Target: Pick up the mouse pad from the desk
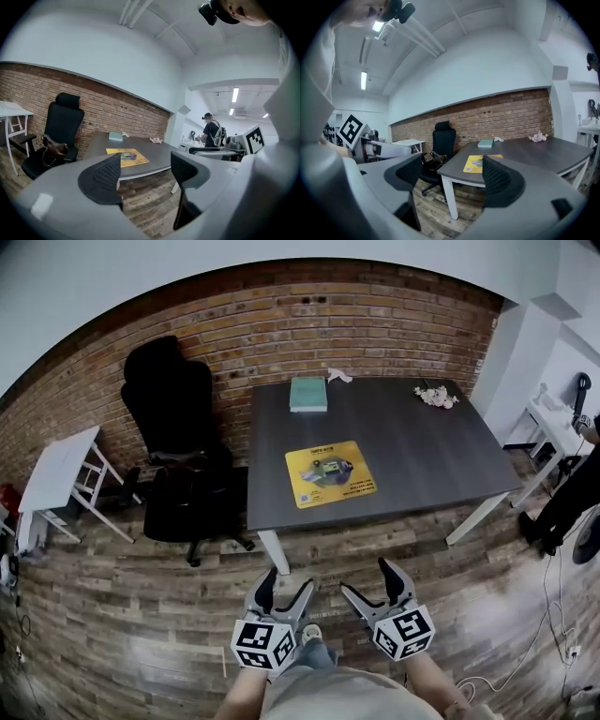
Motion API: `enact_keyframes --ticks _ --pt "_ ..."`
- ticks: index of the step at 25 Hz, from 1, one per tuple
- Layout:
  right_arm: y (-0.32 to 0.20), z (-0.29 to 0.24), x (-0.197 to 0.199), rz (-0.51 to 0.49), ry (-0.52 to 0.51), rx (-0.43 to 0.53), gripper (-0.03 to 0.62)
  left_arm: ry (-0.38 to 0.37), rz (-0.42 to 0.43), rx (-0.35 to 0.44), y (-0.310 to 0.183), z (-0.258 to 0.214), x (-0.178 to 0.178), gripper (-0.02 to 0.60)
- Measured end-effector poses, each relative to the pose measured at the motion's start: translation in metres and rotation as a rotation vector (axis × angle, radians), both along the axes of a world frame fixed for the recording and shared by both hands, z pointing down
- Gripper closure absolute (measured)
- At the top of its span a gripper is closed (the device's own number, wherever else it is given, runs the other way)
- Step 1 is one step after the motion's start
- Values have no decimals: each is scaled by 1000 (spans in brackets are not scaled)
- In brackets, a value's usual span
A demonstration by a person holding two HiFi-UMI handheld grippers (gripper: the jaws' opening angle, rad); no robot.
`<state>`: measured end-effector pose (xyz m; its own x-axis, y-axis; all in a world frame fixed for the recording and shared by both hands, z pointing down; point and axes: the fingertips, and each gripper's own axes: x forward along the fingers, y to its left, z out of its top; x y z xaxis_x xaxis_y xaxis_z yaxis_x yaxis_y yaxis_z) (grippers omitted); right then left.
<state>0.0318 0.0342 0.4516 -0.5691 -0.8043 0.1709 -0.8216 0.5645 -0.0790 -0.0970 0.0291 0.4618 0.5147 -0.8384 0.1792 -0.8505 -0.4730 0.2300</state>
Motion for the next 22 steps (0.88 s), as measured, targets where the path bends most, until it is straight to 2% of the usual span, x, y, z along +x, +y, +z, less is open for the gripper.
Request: enact_keyframes --ticks 10,22 --pt "-96 0 -12 46 10 -12 215 -11 41 -22 -107 5 -10 256" --pt "-172 11 -16 105 10 -41 215 -18 75 -117 -193 40 -16 256"
